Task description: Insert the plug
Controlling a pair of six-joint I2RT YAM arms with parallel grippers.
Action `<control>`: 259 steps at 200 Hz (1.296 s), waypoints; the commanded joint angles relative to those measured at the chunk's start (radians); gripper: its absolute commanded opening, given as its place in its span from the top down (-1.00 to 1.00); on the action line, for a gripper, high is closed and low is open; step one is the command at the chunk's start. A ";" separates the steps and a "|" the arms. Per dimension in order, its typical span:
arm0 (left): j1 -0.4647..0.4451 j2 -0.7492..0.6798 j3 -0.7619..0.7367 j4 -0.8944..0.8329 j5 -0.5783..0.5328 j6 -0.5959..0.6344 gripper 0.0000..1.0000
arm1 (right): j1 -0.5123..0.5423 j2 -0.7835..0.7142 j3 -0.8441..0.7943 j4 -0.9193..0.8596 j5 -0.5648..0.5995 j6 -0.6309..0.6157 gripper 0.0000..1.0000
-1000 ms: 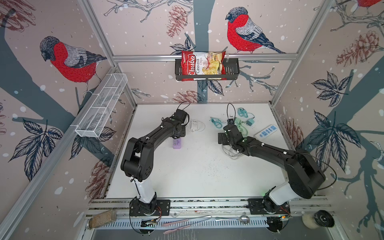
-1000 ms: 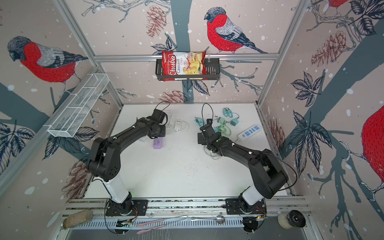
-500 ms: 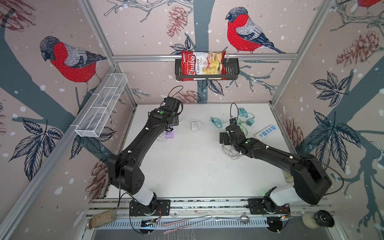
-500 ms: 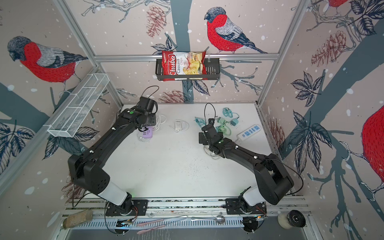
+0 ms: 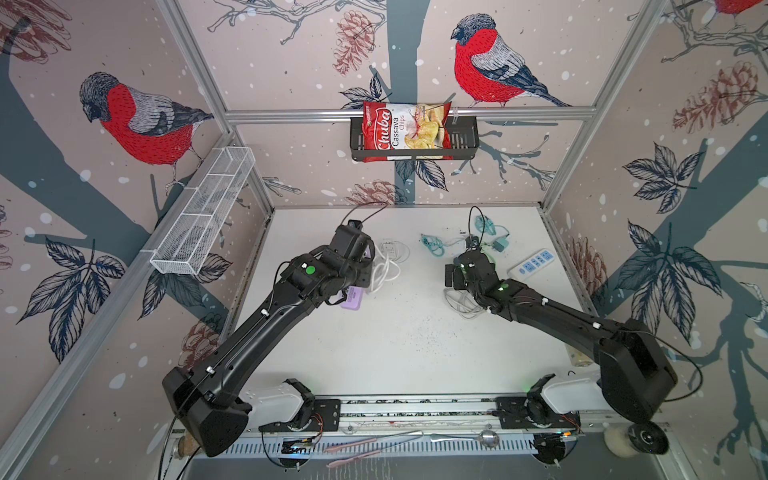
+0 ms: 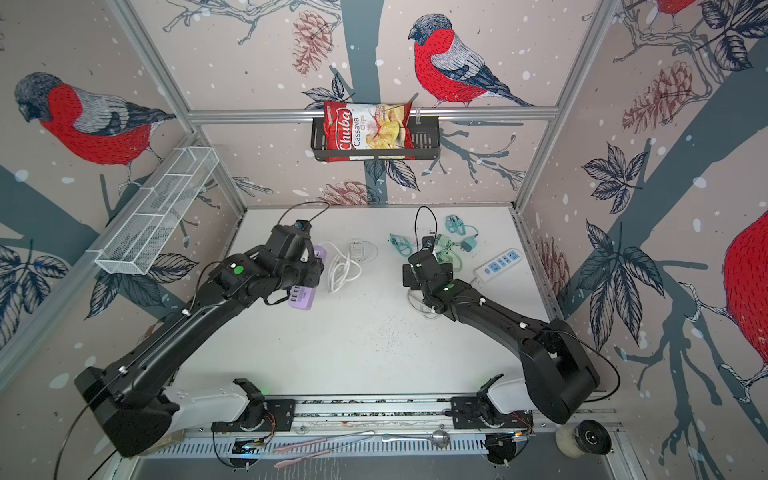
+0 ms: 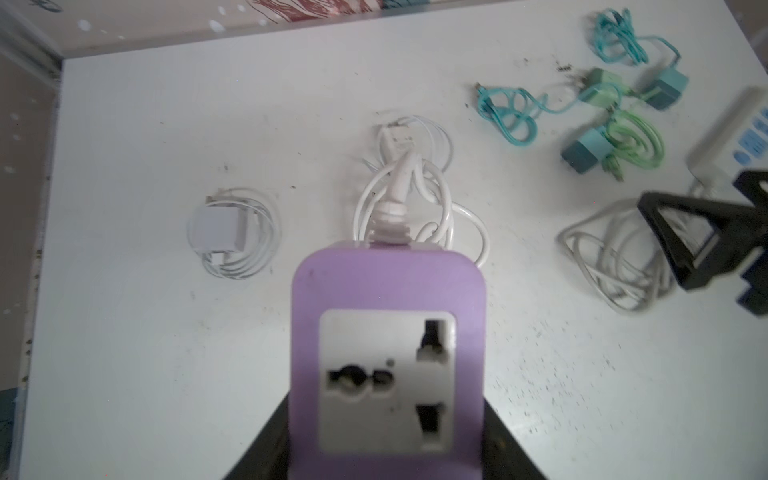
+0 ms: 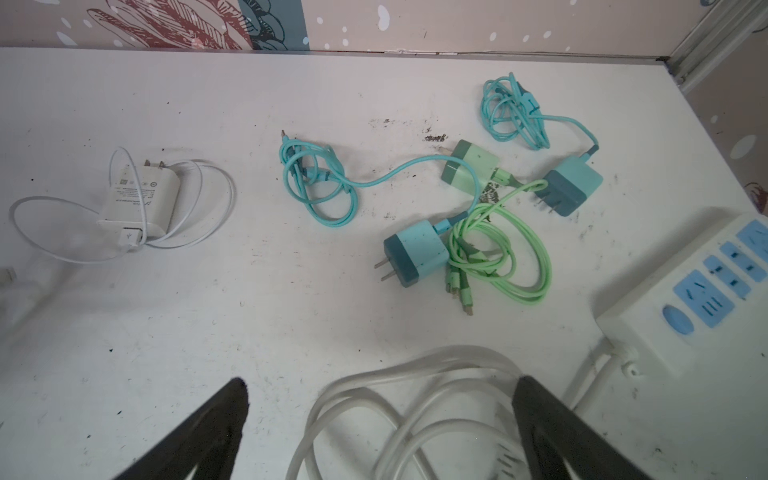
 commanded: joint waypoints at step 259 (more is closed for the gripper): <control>-0.207 0.290 -0.309 0.245 0.004 0.032 0.53 | -0.117 0.105 0.104 -0.075 -0.092 0.050 -0.99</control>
